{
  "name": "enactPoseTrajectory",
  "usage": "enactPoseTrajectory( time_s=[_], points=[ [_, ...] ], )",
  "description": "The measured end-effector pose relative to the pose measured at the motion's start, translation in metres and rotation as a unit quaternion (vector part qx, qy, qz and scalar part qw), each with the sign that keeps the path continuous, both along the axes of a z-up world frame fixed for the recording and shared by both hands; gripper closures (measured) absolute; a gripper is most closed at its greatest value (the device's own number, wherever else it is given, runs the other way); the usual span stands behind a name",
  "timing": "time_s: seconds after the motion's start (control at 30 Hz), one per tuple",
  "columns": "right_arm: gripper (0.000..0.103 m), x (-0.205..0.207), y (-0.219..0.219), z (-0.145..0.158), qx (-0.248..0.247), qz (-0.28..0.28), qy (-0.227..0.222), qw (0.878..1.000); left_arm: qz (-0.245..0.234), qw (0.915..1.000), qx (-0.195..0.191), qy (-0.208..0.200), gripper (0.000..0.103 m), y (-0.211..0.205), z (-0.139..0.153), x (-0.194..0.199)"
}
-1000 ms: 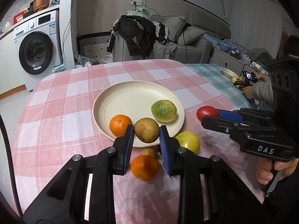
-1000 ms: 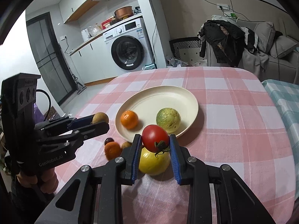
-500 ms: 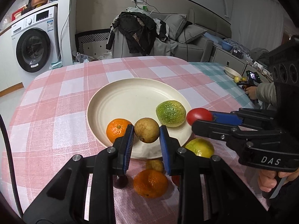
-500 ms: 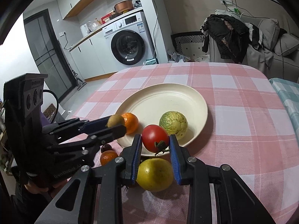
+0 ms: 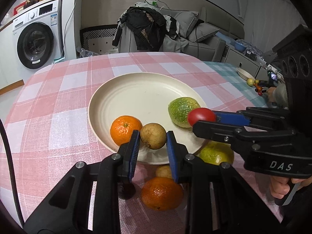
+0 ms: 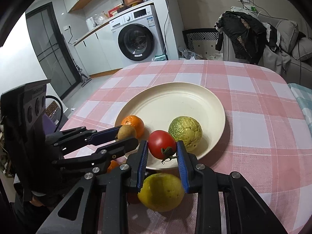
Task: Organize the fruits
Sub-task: 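Carry the kiwi in the left tool and tomato in the right tool over the plate, then open both tools to set the kiwi and tomato on the plate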
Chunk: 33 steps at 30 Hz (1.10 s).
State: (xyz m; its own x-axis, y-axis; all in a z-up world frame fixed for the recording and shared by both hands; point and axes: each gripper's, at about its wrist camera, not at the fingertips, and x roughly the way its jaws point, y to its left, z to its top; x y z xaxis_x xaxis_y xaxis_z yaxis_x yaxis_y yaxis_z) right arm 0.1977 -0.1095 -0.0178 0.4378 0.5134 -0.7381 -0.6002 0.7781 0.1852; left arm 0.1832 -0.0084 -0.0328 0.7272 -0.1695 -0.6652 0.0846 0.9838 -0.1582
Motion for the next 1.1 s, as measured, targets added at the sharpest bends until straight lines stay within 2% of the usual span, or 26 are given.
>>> enactPoseTrajectory(
  time_s=[0.37, 0.53, 0.9, 1.0, 1.07, 1.1],
  points=[
    [0.073, 0.014, 0.005, -0.012, -0.018, -0.017, 0.013, 1.0, -0.007, 0.9999, 0.015, -0.001, 0.078, -0.004, -0.001, -0.002],
    [0.073, 0.018, 0.004, -0.015, -0.022, -0.028, 0.017, 0.999, -0.007, 1.0, 0.005, -0.001, 0.078, -0.001, -0.001, -0.002],
    [0.07, 0.0, -0.005, -0.004, -0.024, -0.04, -0.009, 0.999, 0.012, 0.9999, -0.003, 0.003, 0.077, 0.006, -0.001, -0.001],
    [0.068, -0.005, -0.009, 0.0, -0.023, -0.043, -0.016, 0.999, 0.013, 0.9999, -0.002, 0.005, 0.063, 0.005, -0.001, -0.002],
    [0.065, -0.008, -0.012, 0.002, -0.021, -0.045, -0.019, 0.999, 0.019, 0.9998, 0.001, -0.003, 0.046, 0.005, 0.002, -0.005],
    [0.063, -0.009, -0.013, 0.003, -0.02, -0.046, -0.02, 0.999, 0.022, 0.9997, -0.001, -0.01, 0.044, 0.006, 0.004, -0.007]
  ],
)
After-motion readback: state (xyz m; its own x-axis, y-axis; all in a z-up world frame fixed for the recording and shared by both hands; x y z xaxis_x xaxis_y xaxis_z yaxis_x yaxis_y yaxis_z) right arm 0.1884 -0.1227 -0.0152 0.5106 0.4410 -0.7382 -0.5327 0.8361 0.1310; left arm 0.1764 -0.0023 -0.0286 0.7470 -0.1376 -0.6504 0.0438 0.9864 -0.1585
